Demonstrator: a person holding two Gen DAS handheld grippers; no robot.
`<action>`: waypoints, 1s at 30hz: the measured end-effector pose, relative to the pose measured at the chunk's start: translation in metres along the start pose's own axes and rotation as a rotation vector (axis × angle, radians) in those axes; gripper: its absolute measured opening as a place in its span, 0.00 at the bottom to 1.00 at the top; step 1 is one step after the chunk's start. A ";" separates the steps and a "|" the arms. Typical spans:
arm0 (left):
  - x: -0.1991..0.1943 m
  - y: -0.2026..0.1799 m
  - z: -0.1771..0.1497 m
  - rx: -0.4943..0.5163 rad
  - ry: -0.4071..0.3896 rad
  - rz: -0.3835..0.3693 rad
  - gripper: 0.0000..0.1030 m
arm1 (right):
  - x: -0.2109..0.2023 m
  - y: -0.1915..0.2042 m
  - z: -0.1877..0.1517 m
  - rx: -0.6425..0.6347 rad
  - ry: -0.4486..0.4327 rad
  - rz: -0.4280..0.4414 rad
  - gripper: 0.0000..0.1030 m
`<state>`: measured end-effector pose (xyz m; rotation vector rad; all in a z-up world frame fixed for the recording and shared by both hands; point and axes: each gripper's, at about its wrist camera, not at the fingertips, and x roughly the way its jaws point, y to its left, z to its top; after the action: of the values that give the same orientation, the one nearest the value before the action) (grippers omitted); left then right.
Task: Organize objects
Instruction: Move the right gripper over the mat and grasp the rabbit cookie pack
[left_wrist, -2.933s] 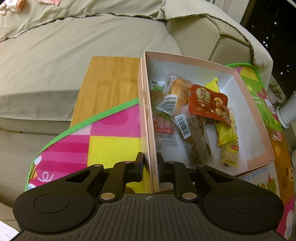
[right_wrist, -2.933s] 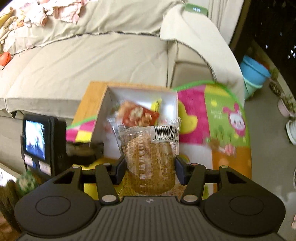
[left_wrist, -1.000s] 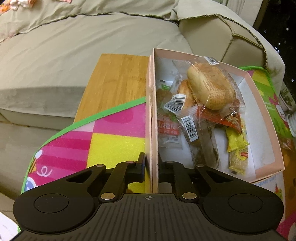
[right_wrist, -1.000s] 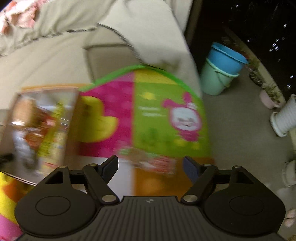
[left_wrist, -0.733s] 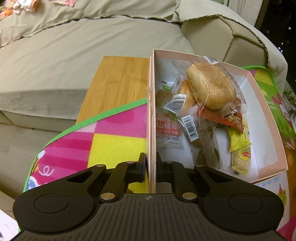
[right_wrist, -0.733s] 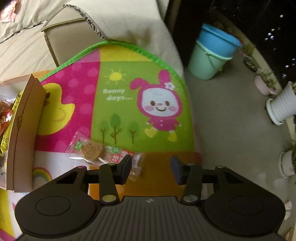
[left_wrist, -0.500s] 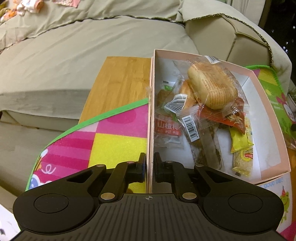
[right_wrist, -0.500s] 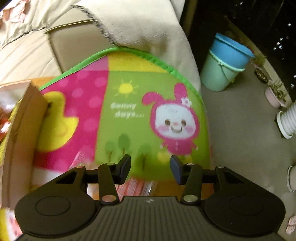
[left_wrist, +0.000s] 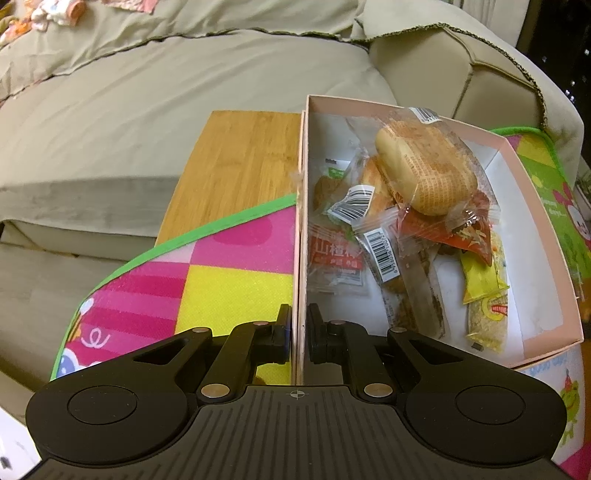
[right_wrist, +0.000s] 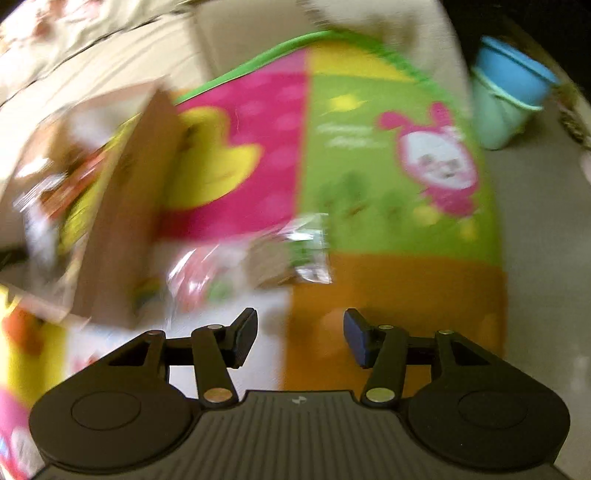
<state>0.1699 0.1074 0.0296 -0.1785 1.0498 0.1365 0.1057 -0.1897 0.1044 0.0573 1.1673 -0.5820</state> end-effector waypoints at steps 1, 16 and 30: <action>0.001 0.001 0.000 0.000 -0.001 0.000 0.11 | -0.003 0.006 -0.004 -0.014 -0.001 0.005 0.51; -0.001 0.003 0.000 -0.014 0.002 -0.007 0.11 | 0.019 0.005 0.041 0.412 0.001 0.072 0.74; 0.000 0.002 0.000 -0.028 0.010 0.005 0.11 | 0.031 0.038 0.038 0.004 -0.088 -0.059 0.64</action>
<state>0.1696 0.1091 0.0301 -0.2017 1.0584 0.1550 0.1639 -0.1826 0.0828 0.0010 1.0855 -0.6328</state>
